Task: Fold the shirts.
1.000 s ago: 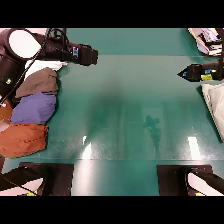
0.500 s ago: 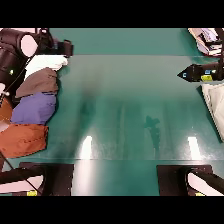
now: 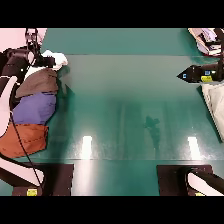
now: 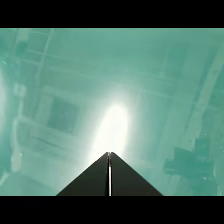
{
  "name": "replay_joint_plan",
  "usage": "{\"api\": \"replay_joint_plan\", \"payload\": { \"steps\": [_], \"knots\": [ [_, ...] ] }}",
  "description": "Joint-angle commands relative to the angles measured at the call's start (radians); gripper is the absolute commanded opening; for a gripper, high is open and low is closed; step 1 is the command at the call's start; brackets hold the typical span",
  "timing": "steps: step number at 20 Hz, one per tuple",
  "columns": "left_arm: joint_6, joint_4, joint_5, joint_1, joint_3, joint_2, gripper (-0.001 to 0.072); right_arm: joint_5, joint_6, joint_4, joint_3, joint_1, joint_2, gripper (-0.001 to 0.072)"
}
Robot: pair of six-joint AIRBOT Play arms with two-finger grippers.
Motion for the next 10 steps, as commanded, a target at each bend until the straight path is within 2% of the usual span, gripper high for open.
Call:
{"api": "replay_joint_plan", "payload": {
  "steps": [1, 5, 9, 10],
  "knots": [
    [-0.011, 0.004, 0.108, 0.038, 0.002, -0.084, 0.0542, 0.004, 0.000, 0.000, -0.001, 0.001, -0.001, 0.0012],
    [-0.011, 0.005, 0.182, 0.038, 0.005, -0.094, 0.0540, 0.009, 0.000, 0.000, -0.001, 0.001, -0.014, 0.0012],
    [-0.016, 0.003, 0.253, 0.038, 0.012, -0.095, 0.0537, 0.072, 0.000, 0.006, -0.001, 0.002, -0.055, 0.0012],
    [-0.015, 0.003, 0.257, 0.038, 0.012, -0.095, 0.0363, 0.076, 0.000, 0.008, -0.001, 0.003, -0.063, 0.0012]
  ]
}}
